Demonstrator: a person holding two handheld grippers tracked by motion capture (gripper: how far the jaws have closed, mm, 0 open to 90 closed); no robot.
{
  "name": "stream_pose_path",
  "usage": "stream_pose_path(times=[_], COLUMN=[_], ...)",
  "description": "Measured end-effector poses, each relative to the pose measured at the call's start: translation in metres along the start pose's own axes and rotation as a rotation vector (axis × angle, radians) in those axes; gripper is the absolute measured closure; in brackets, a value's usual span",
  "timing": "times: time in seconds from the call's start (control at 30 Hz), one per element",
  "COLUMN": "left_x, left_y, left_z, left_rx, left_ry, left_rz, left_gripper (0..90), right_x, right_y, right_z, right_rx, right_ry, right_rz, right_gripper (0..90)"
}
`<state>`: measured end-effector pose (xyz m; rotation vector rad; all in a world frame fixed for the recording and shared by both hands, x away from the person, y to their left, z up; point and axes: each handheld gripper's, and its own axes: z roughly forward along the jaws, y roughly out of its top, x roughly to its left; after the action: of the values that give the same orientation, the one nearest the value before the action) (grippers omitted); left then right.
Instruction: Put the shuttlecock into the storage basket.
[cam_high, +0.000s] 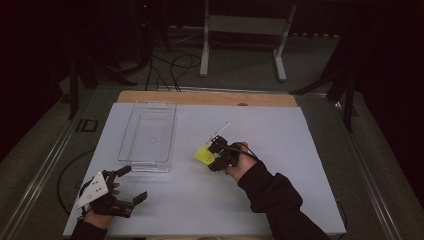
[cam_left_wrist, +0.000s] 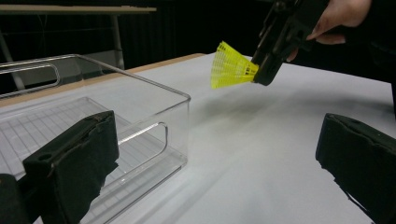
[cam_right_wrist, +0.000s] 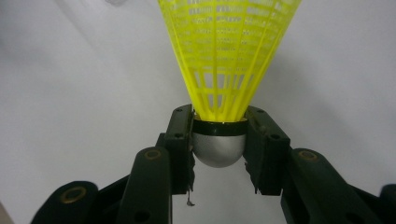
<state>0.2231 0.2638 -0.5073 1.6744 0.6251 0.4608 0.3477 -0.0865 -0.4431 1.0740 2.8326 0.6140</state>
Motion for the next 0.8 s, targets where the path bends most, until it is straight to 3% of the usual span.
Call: stream_pose_path(times=[0.47,0.8], left_x=[0.000,0.000], left_y=[0.000,0.000], left_z=[0.000,0.000], left_rx=[-0.002,-0.003], left_ry=[-0.001,-0.001], left_rz=[-0.002,-0.003], left_gripper=[0.0,0.0], right_x=[0.010,0.015], right_y=[0.019,0.043], right_z=[-0.022,-0.040], right_rx=[0.011,0.004], right_ry=[0.007,-0.005], right_rz=[-0.016,-0.044], right_gripper=[64.8,64.7])
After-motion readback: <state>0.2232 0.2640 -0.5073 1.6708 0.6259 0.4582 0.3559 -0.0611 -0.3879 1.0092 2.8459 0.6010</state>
